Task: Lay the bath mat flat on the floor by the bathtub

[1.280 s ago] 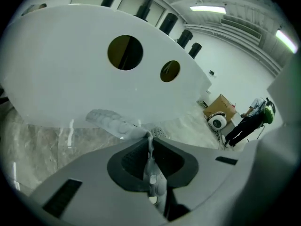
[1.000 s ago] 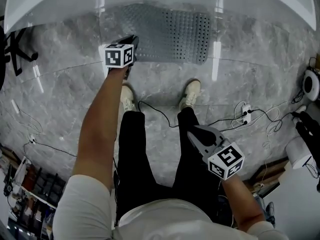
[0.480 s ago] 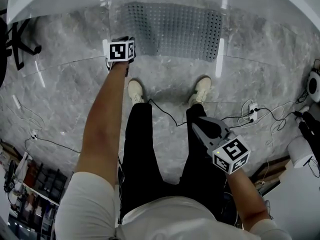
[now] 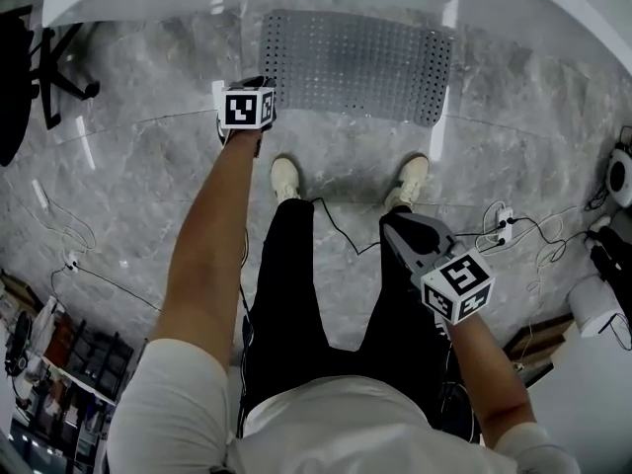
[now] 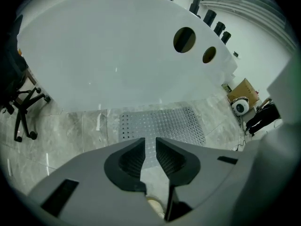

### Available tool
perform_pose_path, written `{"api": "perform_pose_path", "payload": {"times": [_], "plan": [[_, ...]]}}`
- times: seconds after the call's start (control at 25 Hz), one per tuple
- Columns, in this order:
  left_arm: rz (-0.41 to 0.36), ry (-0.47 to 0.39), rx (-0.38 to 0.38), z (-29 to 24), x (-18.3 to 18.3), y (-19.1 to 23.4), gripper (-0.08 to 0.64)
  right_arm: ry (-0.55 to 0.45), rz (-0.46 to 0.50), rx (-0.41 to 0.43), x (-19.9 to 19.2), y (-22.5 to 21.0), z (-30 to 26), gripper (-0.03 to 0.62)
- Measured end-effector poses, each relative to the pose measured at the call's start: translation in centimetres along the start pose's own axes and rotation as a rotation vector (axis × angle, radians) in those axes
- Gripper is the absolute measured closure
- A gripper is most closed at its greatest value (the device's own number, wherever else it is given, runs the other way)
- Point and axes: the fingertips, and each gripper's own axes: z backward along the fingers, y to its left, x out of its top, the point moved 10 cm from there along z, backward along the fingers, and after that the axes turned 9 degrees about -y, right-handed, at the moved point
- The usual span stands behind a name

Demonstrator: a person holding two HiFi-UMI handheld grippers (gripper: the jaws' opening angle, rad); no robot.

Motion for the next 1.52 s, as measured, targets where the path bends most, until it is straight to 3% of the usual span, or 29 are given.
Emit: {"api": "perform_pose_path", "payload": {"times": [0.36, 0.76, 1.08, 1.52], "plan": [[0.011, -0.055, -0.085, 7.9, 1.9, -2.2, 0.481, -0.063, 0.058, -0.044, 2.6, 3.6, 0.6, 0.551], [-0.125, -0.037, -0.227, 18.6, 2.9, -6.3, 0.514, -0.09, 0.111, -0.084, 4.3, 7.0, 5.1, 0.581], [-0.123, -0.101, -0.354, 28.0, 4.3, -10.7, 0.541, -0.135, 0.149, -0.105, 6.0, 8.9, 10.7, 0.582], [-0.123, -0.2, -0.539, 41.4, 5.3, -18.0, 0.541, -0.146, 0.294, -0.123, 7.7, 11.0, 18.2, 0.583]]}}
